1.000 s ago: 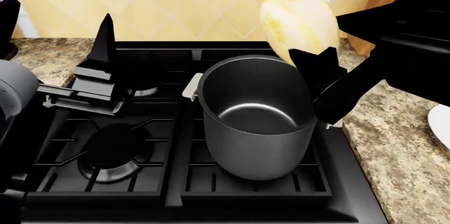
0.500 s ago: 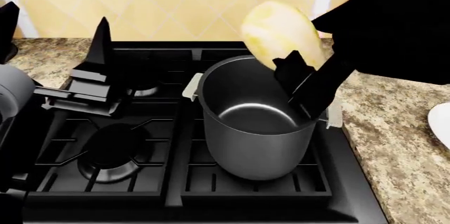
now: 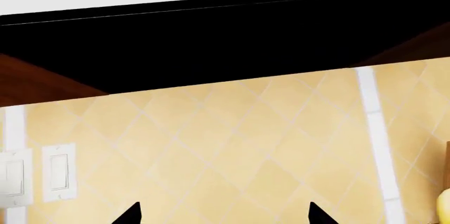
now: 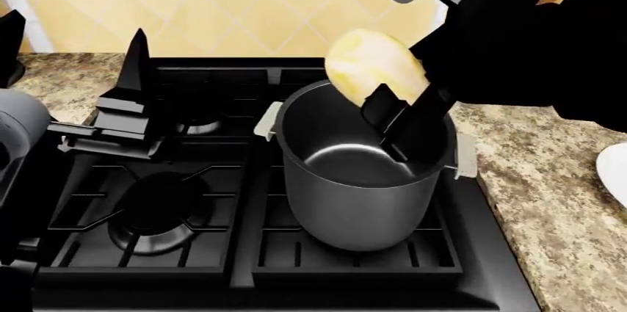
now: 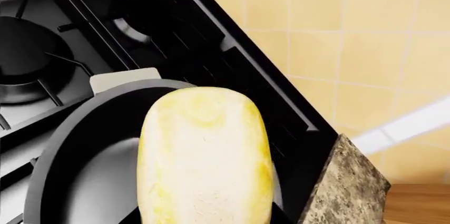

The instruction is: Frozen meat rests on a plate on the counter. Retrieve the meat and place it in a pot on a burner. Then turn the burner on.

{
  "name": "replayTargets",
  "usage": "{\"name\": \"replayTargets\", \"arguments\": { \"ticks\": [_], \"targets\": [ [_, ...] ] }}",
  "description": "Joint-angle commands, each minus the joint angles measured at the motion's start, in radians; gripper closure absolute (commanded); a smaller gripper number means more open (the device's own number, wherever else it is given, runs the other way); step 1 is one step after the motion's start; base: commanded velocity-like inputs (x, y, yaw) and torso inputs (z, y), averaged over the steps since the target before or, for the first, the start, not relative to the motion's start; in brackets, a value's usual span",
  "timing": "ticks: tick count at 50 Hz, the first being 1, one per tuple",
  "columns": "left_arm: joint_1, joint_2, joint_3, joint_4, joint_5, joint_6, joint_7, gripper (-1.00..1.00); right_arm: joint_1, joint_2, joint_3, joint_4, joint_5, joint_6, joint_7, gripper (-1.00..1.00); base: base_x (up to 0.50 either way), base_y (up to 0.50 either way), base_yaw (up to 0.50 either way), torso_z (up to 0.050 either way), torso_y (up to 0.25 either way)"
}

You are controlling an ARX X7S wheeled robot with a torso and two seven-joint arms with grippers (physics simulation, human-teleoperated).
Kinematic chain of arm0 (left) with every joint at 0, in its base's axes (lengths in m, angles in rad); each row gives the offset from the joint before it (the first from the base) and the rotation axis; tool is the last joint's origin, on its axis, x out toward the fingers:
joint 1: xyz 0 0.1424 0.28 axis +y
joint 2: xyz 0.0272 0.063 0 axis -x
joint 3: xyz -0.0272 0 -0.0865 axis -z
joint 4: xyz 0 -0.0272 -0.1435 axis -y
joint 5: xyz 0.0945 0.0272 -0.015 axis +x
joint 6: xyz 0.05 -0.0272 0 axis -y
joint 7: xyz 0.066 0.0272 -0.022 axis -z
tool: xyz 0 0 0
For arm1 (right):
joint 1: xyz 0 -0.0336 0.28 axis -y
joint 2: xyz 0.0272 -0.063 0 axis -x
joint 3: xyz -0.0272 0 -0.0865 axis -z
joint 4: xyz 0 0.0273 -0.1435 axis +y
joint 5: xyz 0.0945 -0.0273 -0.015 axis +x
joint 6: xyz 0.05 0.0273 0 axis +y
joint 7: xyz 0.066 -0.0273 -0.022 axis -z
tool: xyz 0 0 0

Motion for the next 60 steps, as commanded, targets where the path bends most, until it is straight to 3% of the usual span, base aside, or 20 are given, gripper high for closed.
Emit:
{"name": "replayTargets", "arguments": {
  "ticks": [1,26,60],
  "targets": [
    [-0.003,-0.005,0.004,-0.005,0.0,-0.003,-0.005,-1.0,-0.019,-0.023,-0.02,0.006,-0.12,0.005,-0.107,1.0,0.0,0.0,0.0,0.0,0.0],
    [0.003,0.002,0.02,-0.019,0.024,0.008,0.003,-1.0,-0.076,-0.044,-0.093,0.014,-0.282,-0.063,-0.242,1.0,0.0,0.0,0.0,0.0,0.0],
    [0.004,0.006,0.036,-0.029,0.04,0.016,0.005,-1.0,-0.104,-0.042,-0.133,0.023,-0.327,-0.114,-0.282,1.0,0.0,0.0,0.0,0.0,0.0]
  ]
}}
